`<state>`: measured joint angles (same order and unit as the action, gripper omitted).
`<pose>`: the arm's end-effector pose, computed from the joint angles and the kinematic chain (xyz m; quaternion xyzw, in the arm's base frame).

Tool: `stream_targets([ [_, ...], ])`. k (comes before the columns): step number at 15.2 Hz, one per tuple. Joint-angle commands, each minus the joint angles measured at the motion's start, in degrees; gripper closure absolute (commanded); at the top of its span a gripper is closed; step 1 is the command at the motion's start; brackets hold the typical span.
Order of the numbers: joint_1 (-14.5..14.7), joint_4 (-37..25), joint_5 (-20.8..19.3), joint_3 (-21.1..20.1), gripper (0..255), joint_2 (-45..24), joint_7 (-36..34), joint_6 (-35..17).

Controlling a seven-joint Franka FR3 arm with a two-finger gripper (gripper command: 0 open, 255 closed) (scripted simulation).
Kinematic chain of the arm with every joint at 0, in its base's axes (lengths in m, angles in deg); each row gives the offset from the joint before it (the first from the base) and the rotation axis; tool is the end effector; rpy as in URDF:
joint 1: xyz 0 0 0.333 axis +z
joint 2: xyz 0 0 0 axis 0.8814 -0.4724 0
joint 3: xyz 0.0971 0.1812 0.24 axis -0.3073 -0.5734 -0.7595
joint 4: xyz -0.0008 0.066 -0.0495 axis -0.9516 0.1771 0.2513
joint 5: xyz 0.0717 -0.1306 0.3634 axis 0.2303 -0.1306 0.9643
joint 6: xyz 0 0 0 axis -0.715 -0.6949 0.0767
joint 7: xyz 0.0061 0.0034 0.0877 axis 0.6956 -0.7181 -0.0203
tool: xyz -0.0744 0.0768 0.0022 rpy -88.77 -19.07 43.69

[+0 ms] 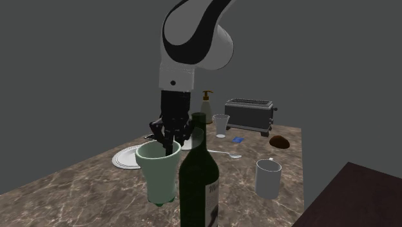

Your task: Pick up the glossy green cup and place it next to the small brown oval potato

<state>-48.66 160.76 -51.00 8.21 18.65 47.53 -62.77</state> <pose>0.5288 0.2737 0.2569 -0.9968 -0.0416 0.0243 0.0640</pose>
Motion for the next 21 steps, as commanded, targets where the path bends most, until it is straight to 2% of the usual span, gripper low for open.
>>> stream_targets([
  [1,-0.1,-0.3,0.2,-0.1,255,1.0,0.0,1.2],
  [21,-1.0,-4.6,2.0,-0.9,255,10.1,-0.2,14.5],
])
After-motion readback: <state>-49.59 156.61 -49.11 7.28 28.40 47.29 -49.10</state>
